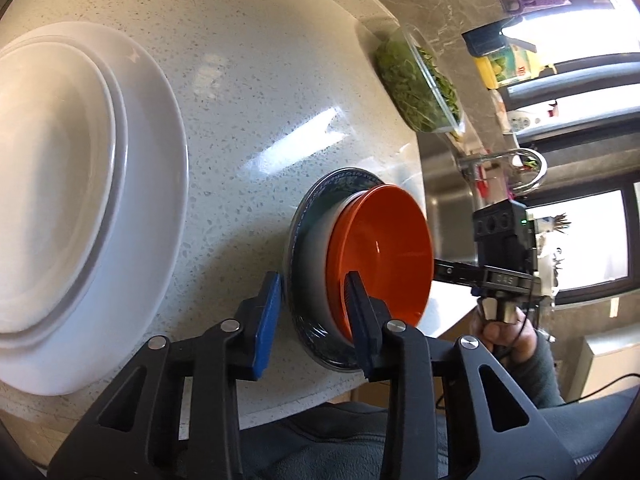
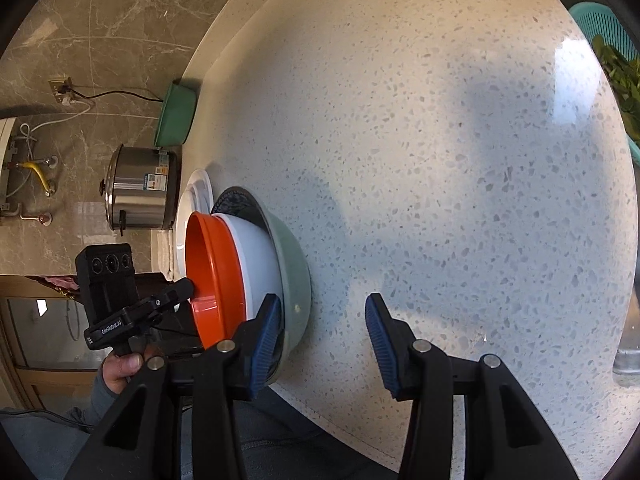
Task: Organize plates and bowls
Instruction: 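Pinch the rim of the nested patterned bowl stack with both grippers, then lift the nested bowl stack and lower it onto the white plate stack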
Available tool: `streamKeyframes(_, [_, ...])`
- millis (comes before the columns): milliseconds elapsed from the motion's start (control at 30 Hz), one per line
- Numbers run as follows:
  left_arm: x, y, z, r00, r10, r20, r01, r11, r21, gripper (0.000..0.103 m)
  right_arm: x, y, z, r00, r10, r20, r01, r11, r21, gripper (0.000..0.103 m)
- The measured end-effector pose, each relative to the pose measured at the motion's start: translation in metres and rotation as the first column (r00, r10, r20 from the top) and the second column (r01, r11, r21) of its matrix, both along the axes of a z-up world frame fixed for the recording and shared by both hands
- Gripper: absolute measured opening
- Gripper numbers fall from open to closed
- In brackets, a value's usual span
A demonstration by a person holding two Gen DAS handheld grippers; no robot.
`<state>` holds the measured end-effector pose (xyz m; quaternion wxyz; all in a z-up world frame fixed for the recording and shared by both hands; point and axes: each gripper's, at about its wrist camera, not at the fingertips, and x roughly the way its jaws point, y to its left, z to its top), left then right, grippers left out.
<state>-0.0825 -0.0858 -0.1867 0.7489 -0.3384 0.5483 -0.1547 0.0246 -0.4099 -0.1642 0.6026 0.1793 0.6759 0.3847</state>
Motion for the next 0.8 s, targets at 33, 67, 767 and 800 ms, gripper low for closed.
streamKeyframes(33, [-0.001,0.002,0.0,1.0,0.002,0.002,-0.001,1.0,-0.014,0.03,0.0,-0.001,-0.001,1.0,-0.001,-0.006,0.001,1.0,0.003,0.049])
streamKeyframes(67, [-0.002,0.005,-0.001,1.0,0.009,0.006,-0.009,1.0,-0.03,0.03,-0.001,-0.001,-0.003,1.0,0.001,-0.014,-0.001,1.0,0.003,0.049])
streamKeyframes(767, [-0.005,0.018,-0.035,0.997,-0.021,-0.076,0.011,0.992,-0.125,0.028,0.005,0.001,-0.01,0.998,0.036,-0.056,-0.035,0.999,0.028,0.049])
streamKeyframes(800, [-0.004,0.016,-0.036,0.997,-0.025,-0.076,0.016,0.993,-0.118,0.028,0.006,0.001,-0.01,0.998,0.039,-0.056,-0.037,0.999,0.028,0.049])
